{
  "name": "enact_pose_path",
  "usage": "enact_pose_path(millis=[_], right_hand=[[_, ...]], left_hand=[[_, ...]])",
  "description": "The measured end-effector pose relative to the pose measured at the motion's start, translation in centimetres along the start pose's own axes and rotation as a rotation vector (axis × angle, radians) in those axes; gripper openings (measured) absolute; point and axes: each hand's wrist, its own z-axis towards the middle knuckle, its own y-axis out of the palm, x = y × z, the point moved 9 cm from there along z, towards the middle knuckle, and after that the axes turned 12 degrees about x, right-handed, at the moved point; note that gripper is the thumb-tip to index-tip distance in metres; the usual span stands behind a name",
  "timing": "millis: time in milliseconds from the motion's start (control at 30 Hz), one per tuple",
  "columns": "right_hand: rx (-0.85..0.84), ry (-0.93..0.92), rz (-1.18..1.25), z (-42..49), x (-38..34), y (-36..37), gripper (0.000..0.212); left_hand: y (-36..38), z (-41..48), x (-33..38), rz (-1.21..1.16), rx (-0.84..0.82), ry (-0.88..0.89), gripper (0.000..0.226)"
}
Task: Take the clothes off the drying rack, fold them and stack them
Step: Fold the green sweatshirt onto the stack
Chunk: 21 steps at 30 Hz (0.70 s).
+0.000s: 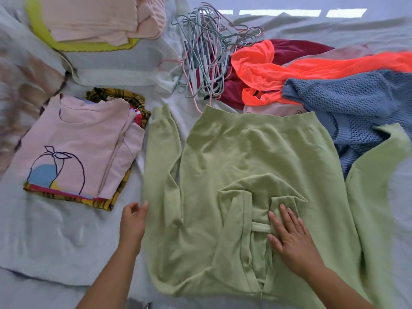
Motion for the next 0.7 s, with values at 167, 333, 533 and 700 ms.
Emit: enact_pose_path(millis=[167, 333, 533, 700], right_hand=[[0.094, 0.179, 0.258, 0.0, 0.3, -1.1, 0.095], [0.474, 0.224, 0.233, 1.1, -2.5, -5.1, 0.054], [0.312, 0.161, 0.860, 5.2, -13.3, -6.2, 0.037], [0.160, 0.574, 1.647, 8.2, -14.1, -6.5, 0.044]], left_hand=[[3.3, 3.6, 4.4, -0.137, -0.091, -0.005, 0.038], [6.7, 5.5, 6.6, -0.285, -0.390, -0.235, 0.013], [6.8, 2.2, 12.5, -0.226, -0.565, 0.066, 0.027], [8.2, -10.0, 17.4, -0.157, -1.009, 0.403, 0.057]])
